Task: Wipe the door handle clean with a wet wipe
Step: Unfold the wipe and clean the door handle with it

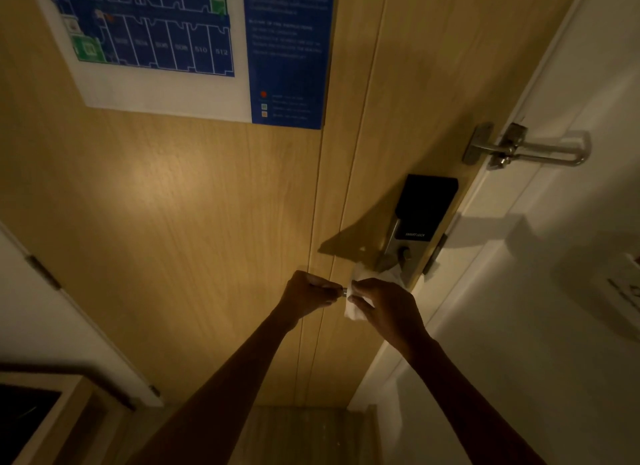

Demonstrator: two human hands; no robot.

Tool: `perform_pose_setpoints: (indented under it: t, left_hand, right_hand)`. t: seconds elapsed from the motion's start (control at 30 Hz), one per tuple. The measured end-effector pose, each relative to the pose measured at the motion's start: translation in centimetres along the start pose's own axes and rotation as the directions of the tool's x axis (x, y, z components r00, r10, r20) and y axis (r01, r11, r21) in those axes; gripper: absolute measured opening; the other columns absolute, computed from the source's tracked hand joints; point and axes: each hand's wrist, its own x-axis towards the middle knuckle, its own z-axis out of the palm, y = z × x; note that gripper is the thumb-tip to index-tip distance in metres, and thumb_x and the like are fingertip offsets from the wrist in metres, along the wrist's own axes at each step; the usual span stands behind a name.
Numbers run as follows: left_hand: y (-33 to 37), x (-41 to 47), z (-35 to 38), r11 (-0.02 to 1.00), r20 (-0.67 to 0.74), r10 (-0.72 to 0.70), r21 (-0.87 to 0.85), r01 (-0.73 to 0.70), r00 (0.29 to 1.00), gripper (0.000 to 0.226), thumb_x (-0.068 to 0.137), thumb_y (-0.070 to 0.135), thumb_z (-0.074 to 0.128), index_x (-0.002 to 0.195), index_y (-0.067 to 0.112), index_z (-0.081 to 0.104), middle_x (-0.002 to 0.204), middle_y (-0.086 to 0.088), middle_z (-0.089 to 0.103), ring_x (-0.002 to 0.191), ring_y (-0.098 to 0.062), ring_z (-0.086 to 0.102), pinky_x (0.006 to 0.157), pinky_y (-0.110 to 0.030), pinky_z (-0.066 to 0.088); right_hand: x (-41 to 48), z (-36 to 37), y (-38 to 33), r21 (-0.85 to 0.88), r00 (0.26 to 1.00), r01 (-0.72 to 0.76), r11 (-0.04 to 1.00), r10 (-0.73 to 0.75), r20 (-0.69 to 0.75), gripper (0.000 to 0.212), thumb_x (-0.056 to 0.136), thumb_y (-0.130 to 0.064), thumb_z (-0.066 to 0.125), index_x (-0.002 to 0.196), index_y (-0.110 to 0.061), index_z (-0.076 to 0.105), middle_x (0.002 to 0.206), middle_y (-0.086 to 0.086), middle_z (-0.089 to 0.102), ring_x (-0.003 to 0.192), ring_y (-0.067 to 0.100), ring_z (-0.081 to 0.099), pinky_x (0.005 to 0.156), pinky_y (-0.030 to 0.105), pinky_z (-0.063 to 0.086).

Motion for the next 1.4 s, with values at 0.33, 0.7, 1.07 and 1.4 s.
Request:
perform_pose_setpoints:
  t: [0.33,0.7,1.07,1.4]
  left_hand:
    - [-0.1,0.1,0.0,0.998,-0.003,0.047,0.035,-0.047,0.999,0.009,0.078,0.009,0.076,0.086,0.008,0.077,0.082,-0.016,0.076,0.077,-0.028,0.073,0.078,-0.036,0.061]
    - [-1.1,0.3,0.0,0.992,0.015,0.029,-0.125,-0.027,0.999,0.01,0.076,0.006,0.075,0.081,0.014,0.078,0.085,-0.019,0.075,0.079,-0.03,0.072,0.075,-0.033,0.06]
    - [-1.2,0.3,-0.1,0.988,0.013,0.089,-0.129,-0.087,0.996,0.011,0.076,0.0,0.074,0.086,0.003,0.076,0.081,-0.024,0.072,0.071,-0.029,0.069,0.065,-0.026,0.058]
    - [-0.5,0.1,0.1,0.995,-0.001,0.01,-0.103,-0.01,1.0,0.008,0.077,0.002,0.074,0.084,0.004,0.076,0.077,-0.018,0.072,0.068,-0.023,0.069,0.069,-0.03,0.058]
  right_hand:
    - [-1.1,1.9,1.0,-0.073,0.999,0.018,0.997,-0.022,-0.05,0.028,0.088,-0.03,0.065,0.111,-0.014,0.066,0.104,0.001,0.073,0.096,0.012,0.069,0.082,0.028,0.057]
    - [-2.5,5.7,0.3,0.069,0.996,-0.06,0.996,0.064,-0.057,0.057,0.086,-0.016,0.069,0.139,-0.011,0.047,0.135,0.008,0.057,0.13,0.022,0.048,0.1,0.038,0.05]
    - [-3.3,4.0,3.6,0.078,0.995,-0.073,0.994,0.078,-0.057,0.048,0.084,-0.015,0.071,0.129,-0.018,0.056,0.125,0.003,0.065,0.12,0.016,0.057,0.094,0.038,0.054]
    - [-3.8,3.3,3.7,0.093,0.994,-0.088,0.992,0.094,-0.061,0.051,0.087,-0.01,0.067,0.134,-0.018,0.051,0.134,0.006,0.058,0.127,0.02,0.051,0.097,0.041,0.052]
